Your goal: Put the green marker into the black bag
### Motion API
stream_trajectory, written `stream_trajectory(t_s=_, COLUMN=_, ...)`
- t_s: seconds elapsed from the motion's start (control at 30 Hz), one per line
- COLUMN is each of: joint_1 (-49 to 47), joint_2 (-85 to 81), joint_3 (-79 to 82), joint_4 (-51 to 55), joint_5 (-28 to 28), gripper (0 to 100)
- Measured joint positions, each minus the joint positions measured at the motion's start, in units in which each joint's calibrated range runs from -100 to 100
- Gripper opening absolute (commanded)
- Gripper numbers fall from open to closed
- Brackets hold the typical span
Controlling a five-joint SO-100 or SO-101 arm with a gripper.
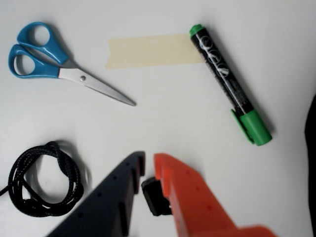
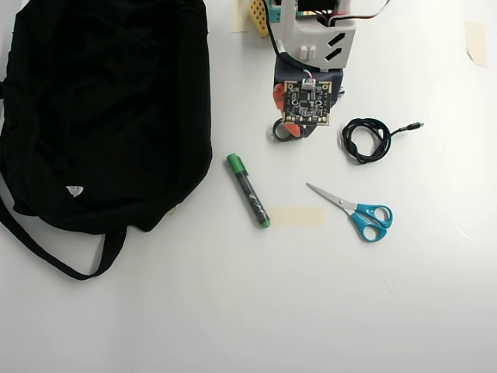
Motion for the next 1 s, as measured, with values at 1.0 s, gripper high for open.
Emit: stream_trajectory(t_s=1.0, joint_1=19.4, joint_2=0.0, joint_3=4.0, joint_4=-7.7, joint_5=4.9, gripper=2)
